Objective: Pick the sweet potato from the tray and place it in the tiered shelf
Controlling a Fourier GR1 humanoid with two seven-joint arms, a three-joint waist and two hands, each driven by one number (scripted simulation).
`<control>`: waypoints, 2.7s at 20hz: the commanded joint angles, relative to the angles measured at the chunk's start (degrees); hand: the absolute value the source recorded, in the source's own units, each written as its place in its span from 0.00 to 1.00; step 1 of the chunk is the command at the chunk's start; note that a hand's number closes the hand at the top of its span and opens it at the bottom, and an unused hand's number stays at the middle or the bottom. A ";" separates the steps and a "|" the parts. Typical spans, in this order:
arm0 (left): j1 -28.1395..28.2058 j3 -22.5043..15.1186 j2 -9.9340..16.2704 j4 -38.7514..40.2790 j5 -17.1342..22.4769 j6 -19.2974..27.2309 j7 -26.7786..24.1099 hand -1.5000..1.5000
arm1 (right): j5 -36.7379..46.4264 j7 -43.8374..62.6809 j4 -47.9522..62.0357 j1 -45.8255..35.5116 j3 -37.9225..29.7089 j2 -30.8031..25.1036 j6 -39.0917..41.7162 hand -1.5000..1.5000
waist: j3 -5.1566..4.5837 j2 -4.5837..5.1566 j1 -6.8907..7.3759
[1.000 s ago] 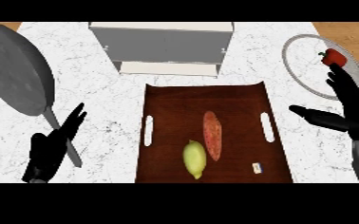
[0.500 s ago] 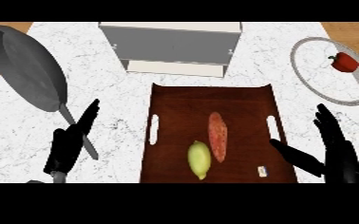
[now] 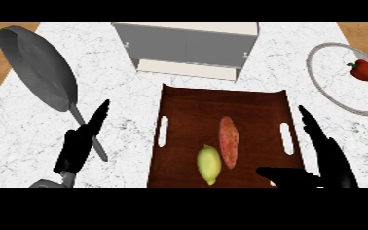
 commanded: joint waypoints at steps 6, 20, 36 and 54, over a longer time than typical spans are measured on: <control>-2.53 -0.75 -1.31 -0.03 -1.15 0.31 0.81 0.50 | 13.94 30.58 2.32 -12.59 6.73 -12.20 19.41 0.00 | -0.25 0.25 2.35; -2.62 1.59 -0.17 0.63 -0.04 -1.83 1.39 0.50 | 17.41 43.15 25.24 -30.96 11.37 17.54 27.64 0.00 | 0.13 0.03 1.30; 0.23 2.71 -1.10 -1.20 -0.81 -0.53 2.11 0.50 | 31.34 43.18 32.98 -29.42 6.30 26.34 35.86 0.00 | 0.27 -0.60 -1.10; -2.62 0.75 -7.52 2.33 -5.69 2.00 1.66 0.50 | 36.74 37.52 38.16 -25.56 1.73 29.47 36.90 0.00 | 0.36 0.00 -0.96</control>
